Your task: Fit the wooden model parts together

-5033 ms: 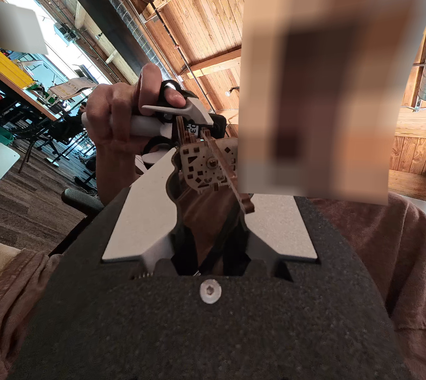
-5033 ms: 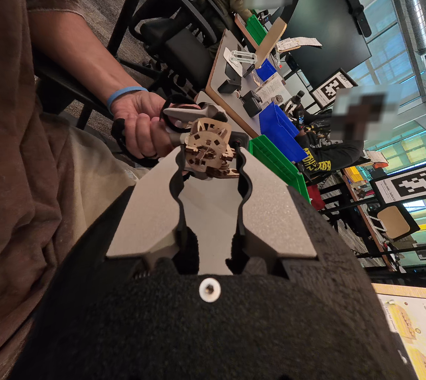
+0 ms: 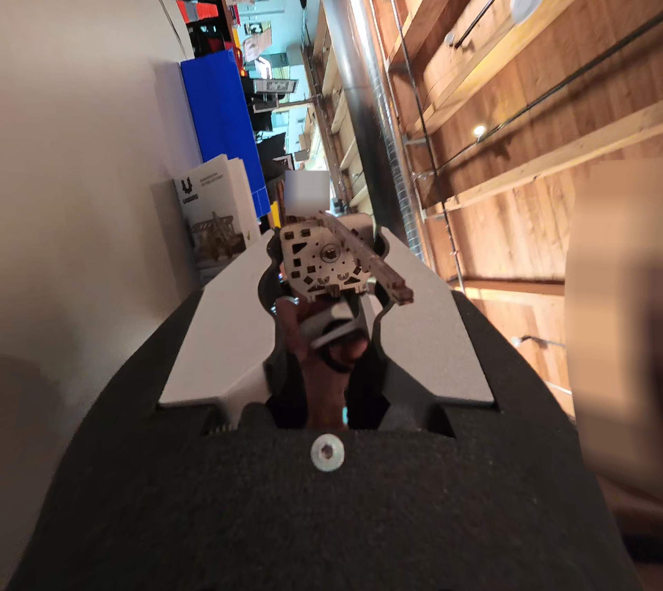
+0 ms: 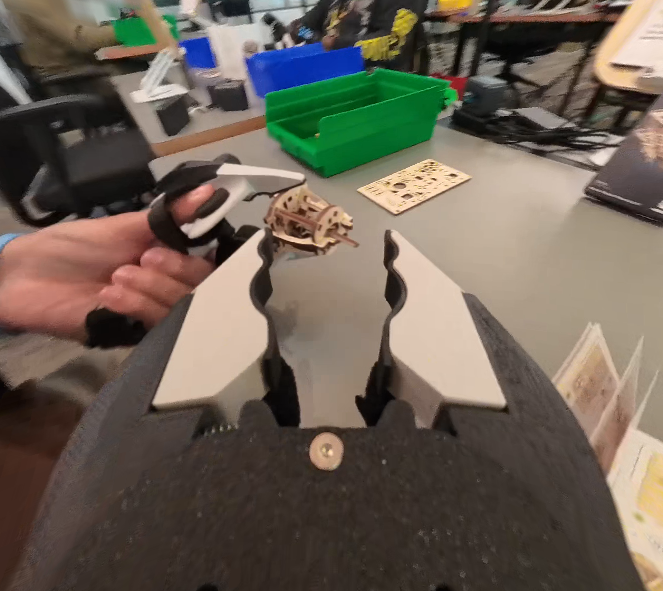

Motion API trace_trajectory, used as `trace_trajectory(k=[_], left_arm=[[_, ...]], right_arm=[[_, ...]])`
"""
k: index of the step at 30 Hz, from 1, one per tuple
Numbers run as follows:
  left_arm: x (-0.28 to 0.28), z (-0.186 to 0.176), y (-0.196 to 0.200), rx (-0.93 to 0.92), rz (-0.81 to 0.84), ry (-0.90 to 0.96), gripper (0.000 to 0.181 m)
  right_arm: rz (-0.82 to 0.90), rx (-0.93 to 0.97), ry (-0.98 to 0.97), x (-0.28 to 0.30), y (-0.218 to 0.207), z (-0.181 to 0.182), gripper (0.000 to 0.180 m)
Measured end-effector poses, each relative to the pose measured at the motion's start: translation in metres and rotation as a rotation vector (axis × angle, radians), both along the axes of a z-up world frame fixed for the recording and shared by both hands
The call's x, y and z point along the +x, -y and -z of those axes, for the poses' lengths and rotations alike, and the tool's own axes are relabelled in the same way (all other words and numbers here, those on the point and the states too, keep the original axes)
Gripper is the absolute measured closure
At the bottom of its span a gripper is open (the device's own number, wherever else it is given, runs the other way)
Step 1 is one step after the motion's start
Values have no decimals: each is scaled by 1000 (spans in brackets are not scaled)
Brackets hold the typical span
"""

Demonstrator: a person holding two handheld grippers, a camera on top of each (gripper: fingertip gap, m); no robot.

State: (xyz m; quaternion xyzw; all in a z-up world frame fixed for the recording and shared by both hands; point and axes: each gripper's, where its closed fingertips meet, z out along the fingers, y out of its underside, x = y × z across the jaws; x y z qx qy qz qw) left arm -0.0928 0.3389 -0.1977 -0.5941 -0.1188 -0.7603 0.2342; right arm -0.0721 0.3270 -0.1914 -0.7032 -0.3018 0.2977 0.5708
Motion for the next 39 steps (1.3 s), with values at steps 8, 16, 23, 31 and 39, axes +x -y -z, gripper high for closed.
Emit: trace_trajectory(k=[8,16,23,31,39], left_arm=[[24,-1,-25,-51,-96,80,133],[38,-14,-15,171,29,-46,132],[34,-46,2,273,186,107,132],[48,-62,35,492,249,-2,132],[53,-66,45,601,247,-85,132]], right_arm=[[315,80,36,17,-18,13,120],[85,51,-133,37,-19,-10,134],[-211,-255,-339,54,1,-38,150],[-409,-502,-568,48,29,-46,164],[-446,-522,-588,47,36,-47,170]])
